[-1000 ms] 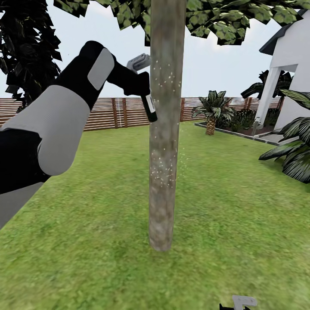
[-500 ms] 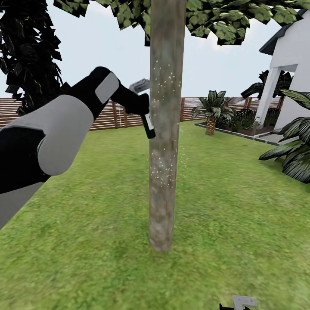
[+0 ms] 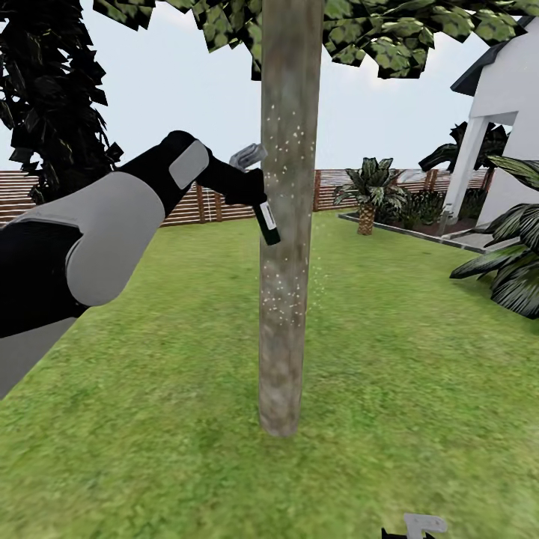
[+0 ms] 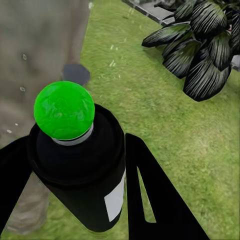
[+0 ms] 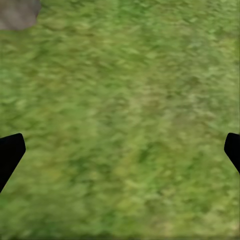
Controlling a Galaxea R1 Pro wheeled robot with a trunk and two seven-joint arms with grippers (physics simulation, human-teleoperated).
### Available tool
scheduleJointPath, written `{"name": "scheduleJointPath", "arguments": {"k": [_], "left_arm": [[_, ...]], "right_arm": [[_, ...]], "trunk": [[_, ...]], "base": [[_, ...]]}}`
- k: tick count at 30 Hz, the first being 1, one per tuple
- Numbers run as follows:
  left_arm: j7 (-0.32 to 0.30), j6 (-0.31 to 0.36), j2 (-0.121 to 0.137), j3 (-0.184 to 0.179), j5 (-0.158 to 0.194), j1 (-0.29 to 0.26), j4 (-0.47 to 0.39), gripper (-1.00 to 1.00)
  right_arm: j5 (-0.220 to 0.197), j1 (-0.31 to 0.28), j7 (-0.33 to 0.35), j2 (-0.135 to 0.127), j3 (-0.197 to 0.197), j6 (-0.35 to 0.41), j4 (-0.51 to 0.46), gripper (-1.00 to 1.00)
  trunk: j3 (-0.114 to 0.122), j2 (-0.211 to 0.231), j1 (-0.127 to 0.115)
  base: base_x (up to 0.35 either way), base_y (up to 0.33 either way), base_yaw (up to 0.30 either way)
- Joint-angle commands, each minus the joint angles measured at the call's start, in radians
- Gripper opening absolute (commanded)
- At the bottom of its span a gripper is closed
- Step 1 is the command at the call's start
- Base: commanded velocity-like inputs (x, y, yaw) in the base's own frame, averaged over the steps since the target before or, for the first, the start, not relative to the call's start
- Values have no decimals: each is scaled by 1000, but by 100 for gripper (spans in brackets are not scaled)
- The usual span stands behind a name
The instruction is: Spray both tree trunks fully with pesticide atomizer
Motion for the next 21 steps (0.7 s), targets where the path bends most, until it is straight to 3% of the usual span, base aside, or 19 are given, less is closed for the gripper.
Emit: {"name": "scheduleJointPath", "arguments": {"k": [1,8,13,21], "left_arm": [[-2,-6,0,-6,4,2,0,-100],[-4,-20,0,-6,3,42,4,-100],[-4,-128,0,-7,1,64,91,-100],[-5,-162,0,-8,0,151,105,-100]], "right_arm": [[-10,-2,0,0,9,-7,4,100],[-10,-2,0,0,9,-7,4,100],[-10,-2,0,0,9,-7,4,100],[-10,-2,0,0,9,-7,4,100]], "trunk": [[-2,-1,0],[-2,-1,0],[-2,-1,0],[-2,-1,0]], "base": [[0,0,0],[0,0,0],[0,0,0],[0,0,0]]}}
